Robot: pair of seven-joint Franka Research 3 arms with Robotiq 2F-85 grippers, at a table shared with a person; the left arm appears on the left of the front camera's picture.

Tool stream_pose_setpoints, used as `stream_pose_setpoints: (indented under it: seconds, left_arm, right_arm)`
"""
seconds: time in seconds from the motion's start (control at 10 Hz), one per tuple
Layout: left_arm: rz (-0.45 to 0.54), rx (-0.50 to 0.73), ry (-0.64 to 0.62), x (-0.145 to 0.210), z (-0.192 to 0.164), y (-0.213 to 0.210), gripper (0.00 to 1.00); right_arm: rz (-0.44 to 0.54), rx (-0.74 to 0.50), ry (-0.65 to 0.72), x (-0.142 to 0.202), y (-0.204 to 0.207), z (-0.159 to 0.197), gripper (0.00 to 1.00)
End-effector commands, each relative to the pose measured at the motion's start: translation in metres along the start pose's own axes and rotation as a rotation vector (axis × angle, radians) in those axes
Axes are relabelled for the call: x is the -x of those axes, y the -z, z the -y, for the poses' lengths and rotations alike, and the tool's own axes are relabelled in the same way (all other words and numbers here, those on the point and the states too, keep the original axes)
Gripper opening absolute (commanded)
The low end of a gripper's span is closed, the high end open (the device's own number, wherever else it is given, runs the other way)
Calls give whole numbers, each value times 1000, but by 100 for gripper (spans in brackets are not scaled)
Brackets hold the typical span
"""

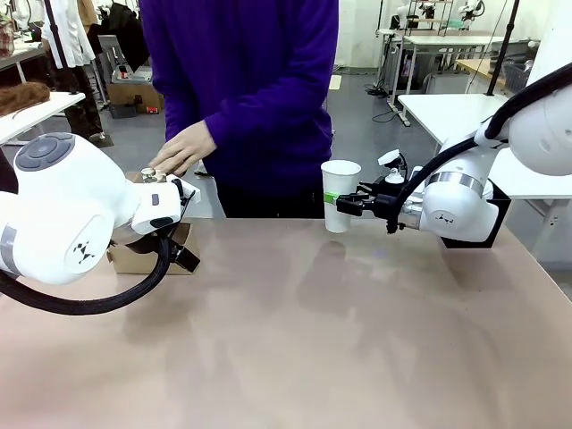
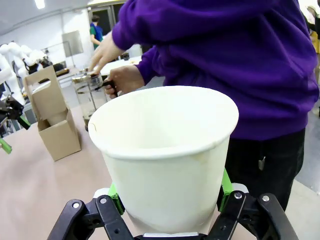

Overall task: Pour a drink into a cup and package it in a carrier.
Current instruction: When a person places the Paper Cup Lid on the 600 ml Paper Cup , lift the 600 ml Paper Cup.

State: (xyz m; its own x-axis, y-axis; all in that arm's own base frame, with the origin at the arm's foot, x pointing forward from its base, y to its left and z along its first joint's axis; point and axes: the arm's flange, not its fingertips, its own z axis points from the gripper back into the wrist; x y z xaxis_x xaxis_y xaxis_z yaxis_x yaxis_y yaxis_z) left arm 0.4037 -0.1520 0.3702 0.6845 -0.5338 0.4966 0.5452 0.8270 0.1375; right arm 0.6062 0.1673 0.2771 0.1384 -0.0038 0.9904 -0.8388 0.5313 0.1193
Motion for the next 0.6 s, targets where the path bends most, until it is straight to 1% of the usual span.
stream_pose_setpoints:
  seconds: [0.0,0.5]
  left_arm:
    - [1,2,-1,0,0,0,100]
    - [1,2,-1,0,0,0,100]
  right_arm:
    - [14,17,-5,-2,3,-2,80]
    - [14,17,-5,-2,3,-2,80]
